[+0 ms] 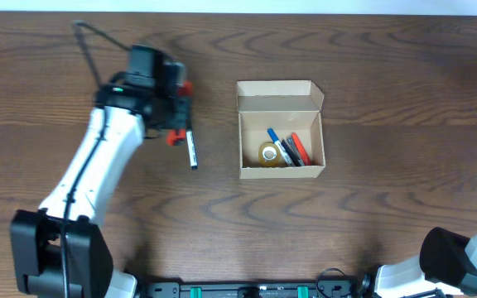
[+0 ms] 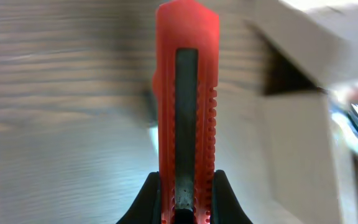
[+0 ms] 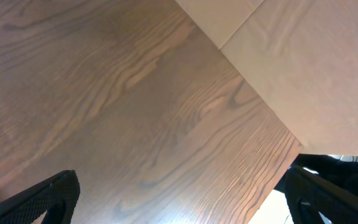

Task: Pack container
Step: 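Lift the red box cutter and carry it over the box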

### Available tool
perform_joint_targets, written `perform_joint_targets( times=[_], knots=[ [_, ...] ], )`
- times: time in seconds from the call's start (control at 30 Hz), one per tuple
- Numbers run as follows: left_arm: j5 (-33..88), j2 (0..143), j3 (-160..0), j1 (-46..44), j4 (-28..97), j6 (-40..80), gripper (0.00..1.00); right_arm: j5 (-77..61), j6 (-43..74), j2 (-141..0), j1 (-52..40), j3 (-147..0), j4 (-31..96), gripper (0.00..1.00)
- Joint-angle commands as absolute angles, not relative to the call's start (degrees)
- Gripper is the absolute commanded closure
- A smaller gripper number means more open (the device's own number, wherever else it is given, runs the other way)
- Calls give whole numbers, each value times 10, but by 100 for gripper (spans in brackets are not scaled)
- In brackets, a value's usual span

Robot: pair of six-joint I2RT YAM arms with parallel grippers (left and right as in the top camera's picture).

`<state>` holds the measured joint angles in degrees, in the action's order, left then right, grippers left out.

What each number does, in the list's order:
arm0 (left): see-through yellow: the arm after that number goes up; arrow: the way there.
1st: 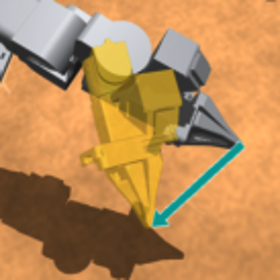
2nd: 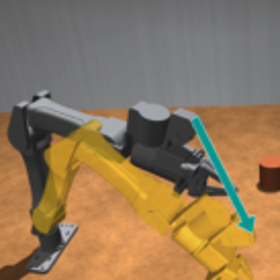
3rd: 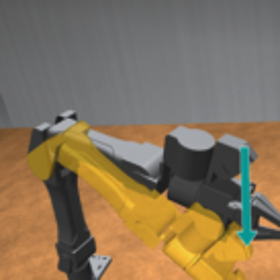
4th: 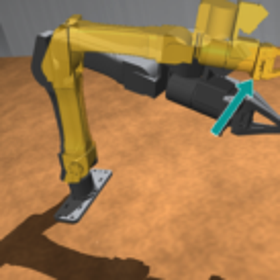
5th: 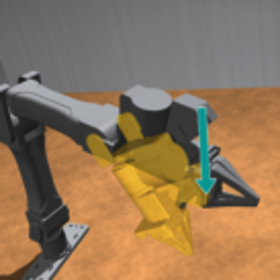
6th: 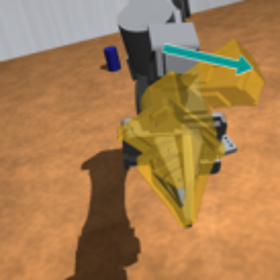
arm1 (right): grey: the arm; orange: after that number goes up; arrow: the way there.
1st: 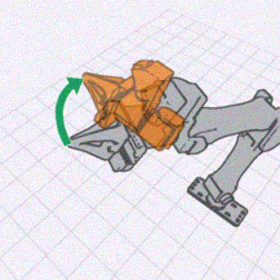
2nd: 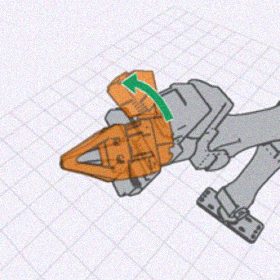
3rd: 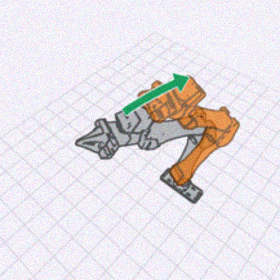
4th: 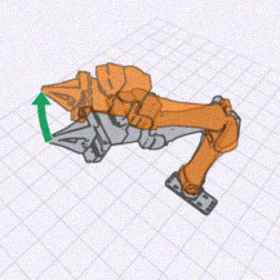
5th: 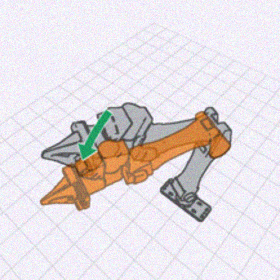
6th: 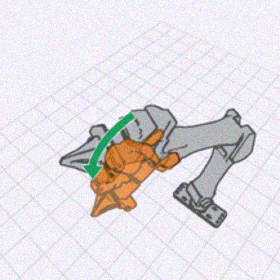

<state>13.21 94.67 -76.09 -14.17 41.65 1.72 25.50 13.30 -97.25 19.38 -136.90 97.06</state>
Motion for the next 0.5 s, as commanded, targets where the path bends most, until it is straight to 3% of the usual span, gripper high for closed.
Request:
perform_joint_targets(
  times=[0.0,0.17,0.47],
  knots=[
    [147,924,-801,-203,427,23,94,261,143,-968,197,-1376,972,1],
    [145,921,-865,-290,455,12,94,261,143,-968,197,-1376,972,1],
    [150,922,-895,-368,475,10,94,261,143,-968,197,-1376,972,1]
  ],
)
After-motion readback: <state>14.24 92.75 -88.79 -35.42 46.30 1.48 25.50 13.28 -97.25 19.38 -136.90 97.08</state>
